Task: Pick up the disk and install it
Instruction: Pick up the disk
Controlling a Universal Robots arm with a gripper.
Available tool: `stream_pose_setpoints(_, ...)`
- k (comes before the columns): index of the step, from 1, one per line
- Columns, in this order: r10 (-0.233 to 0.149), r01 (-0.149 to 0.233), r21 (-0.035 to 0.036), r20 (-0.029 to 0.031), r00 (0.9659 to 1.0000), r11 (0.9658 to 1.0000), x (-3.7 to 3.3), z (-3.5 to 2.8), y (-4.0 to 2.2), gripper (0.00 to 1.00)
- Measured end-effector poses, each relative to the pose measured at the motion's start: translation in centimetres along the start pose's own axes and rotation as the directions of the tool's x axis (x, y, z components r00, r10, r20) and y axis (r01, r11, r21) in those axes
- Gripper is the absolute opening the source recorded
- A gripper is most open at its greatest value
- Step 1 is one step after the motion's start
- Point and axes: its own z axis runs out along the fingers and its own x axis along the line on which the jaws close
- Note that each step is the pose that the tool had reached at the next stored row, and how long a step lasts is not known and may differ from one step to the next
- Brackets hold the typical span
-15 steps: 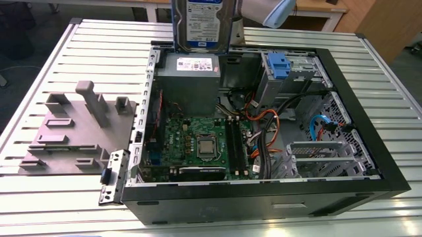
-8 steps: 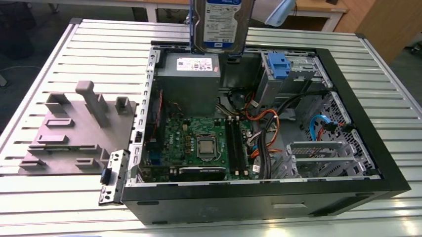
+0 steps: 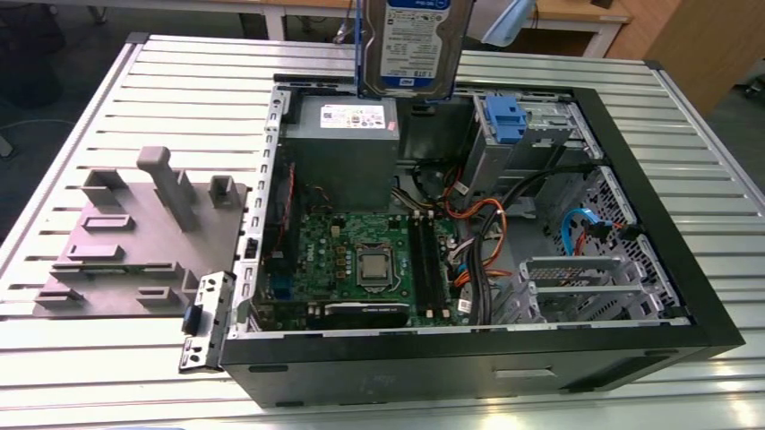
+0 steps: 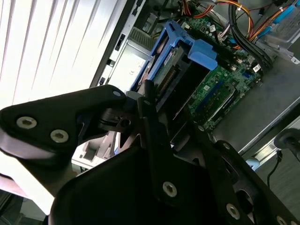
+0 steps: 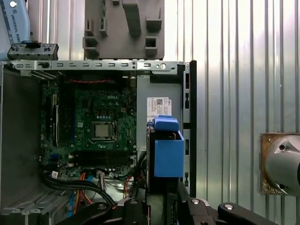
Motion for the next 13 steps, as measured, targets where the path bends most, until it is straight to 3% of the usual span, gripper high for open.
stream_pose_setpoints(7,0.000,0.000,-0.0001,-0.0001,1.0000,1.0000,0.11,-0.01,-0.03,0.35)
stream_pose_setpoints(13,0.000,0.000,0.0000,-0.0001,1.0000,1.0000,0.99,-0.01,-0.03,0.35)
